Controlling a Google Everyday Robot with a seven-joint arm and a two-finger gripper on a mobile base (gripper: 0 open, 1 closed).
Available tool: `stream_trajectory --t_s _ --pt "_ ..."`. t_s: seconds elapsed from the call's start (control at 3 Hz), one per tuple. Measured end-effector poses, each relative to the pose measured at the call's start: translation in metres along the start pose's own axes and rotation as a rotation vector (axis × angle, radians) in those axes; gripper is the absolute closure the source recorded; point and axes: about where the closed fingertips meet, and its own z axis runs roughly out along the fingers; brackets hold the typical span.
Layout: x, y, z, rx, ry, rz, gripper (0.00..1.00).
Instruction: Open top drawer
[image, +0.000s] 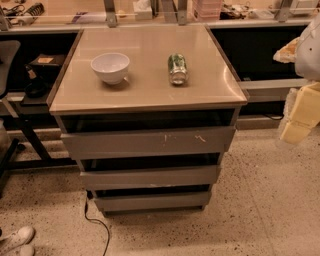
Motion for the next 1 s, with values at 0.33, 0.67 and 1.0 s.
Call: stream_trajectory --t_s 0.33,0.67,1.0 --pt "-0.003 0.000 0.005 0.013 -0.003 -0.009 0.00" --pt "-0.014 0.014 0.044 -0.017 -0.037 0.002 0.00" --pt "-0.026 0.036 0.113 -0.100 -0.064 0.014 0.00"
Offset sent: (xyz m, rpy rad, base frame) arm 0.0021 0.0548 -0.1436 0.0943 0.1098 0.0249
